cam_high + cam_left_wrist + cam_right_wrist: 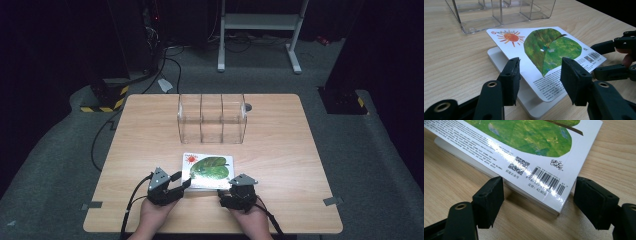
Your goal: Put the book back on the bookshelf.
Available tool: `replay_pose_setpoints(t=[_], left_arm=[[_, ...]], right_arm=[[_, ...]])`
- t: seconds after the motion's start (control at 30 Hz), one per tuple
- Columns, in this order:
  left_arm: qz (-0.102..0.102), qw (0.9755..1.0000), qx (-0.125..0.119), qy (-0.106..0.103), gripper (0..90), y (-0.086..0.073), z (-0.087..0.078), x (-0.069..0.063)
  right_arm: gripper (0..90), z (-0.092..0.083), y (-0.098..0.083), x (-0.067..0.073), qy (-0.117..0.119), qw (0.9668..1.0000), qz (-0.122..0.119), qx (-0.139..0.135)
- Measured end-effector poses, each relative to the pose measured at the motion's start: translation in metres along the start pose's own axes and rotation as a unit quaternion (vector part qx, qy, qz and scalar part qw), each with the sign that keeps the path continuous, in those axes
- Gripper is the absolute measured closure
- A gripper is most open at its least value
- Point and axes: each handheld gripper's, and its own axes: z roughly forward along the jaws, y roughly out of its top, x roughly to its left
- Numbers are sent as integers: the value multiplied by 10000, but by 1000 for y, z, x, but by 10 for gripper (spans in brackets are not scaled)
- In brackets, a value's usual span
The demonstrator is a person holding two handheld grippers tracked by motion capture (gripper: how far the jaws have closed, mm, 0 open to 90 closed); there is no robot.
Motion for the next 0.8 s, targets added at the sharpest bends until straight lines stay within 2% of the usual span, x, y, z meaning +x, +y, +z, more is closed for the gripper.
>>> replay_pose_setpoints(t=[0.23,0.33,0.5,0.63,0.8], left_arm=[[23,10000,52,2,499,0,1,1],[-45,9999,116,-49,490,-1,3,4],[-142,9994,289,-126,425,-2,9,8],[-365,9983,419,-149,377,-2,15,13],[-772,9950,530,-342,342,1,20,21]], right_arm=[[250,0,0,-1,9,10000,54,-15],[250,0,0,0,1,10000,44,-8],[250,0,0,0,-14,10000,11,-8],[250,0,0,0,-26,10000,0,-10],[250,0,0,1,-42,10000,6,-5]])
